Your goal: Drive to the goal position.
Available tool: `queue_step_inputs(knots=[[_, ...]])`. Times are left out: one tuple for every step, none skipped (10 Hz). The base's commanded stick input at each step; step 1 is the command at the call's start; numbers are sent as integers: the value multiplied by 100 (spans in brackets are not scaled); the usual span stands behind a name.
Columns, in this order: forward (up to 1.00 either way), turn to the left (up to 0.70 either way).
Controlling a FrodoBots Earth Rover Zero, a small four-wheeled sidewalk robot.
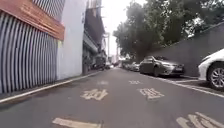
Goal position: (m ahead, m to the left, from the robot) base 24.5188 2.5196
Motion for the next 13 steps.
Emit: queue_step_inputs(knots=[[70,11],[70,14],[70,14],[70,14],[70,7],[70,0],[70,0],[70,0],[70,0],[70,0],[70,0],[70,0],[70,0]])
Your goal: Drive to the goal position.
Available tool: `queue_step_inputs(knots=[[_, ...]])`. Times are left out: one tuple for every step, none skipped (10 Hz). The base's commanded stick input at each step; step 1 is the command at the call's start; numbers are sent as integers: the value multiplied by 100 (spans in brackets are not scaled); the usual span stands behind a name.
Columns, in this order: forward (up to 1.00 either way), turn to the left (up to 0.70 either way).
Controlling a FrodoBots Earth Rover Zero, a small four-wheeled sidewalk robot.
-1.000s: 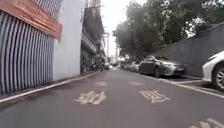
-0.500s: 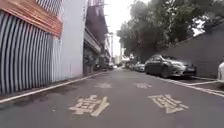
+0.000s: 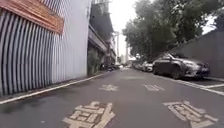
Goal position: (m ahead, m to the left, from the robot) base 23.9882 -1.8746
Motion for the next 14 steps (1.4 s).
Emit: queue_step_inputs(knots=[[70,0],[70,0],[70,0],[70,0],[70,0],[70,0],[70,0],[70,0],[70,-3],[70,-14],[70,-12],[70,-1],[70,0],[70,0]])
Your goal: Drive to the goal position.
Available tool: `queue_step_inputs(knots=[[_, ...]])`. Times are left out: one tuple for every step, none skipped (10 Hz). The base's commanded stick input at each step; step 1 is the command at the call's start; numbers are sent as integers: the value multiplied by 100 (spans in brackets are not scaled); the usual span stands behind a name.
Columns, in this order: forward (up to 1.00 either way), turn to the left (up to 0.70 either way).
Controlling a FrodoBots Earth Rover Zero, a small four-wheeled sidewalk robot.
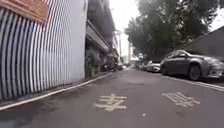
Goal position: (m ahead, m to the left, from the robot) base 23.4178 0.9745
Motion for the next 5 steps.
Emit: queue_step_inputs(knots=[[70,0],[70,0],[70,0],[70,2],[70,14]])
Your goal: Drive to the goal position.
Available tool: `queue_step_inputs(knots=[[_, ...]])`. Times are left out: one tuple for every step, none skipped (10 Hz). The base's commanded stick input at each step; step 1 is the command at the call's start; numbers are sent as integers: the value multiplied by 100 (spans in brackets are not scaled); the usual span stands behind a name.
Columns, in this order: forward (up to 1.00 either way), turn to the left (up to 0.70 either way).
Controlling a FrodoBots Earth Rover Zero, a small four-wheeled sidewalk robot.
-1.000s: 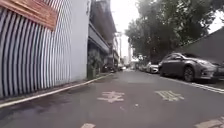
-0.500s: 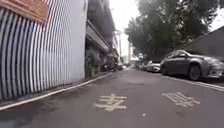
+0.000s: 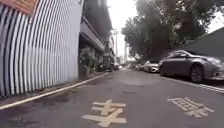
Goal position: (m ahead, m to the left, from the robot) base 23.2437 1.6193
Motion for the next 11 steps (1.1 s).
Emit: queue_step_inputs(knots=[[70,14],[70,0],[70,0],[70,0],[70,0],[70,0],[70,0],[70,0],[70,0],[70,0],[70,0]])
